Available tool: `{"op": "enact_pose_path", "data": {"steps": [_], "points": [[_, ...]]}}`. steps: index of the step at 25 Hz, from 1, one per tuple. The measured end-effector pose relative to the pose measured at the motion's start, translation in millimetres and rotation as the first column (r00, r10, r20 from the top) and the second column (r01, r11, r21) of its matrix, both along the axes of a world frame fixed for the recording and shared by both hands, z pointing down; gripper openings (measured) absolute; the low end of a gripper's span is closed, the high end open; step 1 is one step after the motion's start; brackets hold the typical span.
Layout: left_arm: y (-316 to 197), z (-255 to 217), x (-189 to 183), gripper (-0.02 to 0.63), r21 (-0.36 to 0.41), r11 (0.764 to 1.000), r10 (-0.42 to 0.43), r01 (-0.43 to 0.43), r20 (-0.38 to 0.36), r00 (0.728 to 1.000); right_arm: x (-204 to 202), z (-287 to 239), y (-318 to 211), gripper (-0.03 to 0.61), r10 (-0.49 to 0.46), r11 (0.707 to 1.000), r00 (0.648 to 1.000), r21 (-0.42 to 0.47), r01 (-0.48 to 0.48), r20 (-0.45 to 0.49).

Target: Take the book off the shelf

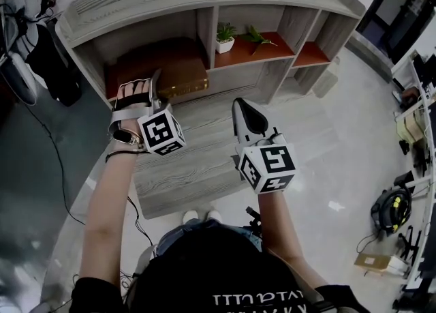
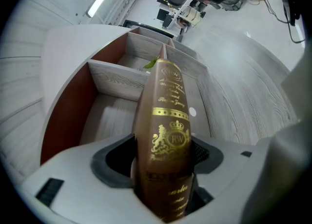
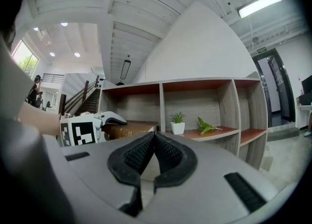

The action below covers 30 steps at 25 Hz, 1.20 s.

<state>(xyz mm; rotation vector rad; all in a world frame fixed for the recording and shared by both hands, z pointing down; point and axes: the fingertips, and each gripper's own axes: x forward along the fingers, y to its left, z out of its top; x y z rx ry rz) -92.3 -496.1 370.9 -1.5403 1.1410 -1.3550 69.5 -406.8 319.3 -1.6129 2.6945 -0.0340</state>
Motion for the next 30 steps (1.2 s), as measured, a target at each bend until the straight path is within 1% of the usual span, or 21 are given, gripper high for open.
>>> {"op": "enact_pose_path", "data": {"steps": [7, 15, 23, 30], "points": [[11, 0, 6, 0.299, 0.009, 1.000, -0.010, 0.010, 0.005, 1.000, 11, -3, 8, 0.015, -0.008, 1.000, 1.000, 0.003, 0.008, 0.006], [25, -5, 17, 0.270, 0.043, 0.999, -0.029, 0.028, 0.015, 0.999, 20, -2, 13, 0.015, -0.026, 1.000, 0.999, 0.000, 0.026, 0.026], [50, -14, 27, 0.249, 0.073, 0.996, -0.053, 0.051, 0.022, 0.998, 25, 6, 28, 0.015, -0.064, 0.998, 0.997, -0.006, 0.064, 0.050], [74, -23, 42, 0.238, 0.103, 0.994, -0.046, 0.045, 0.009, 0.999, 38, 10, 37, 0.015, -0.057, 0.998, 0.996, -0.008, 0.058, 0.073]]}}
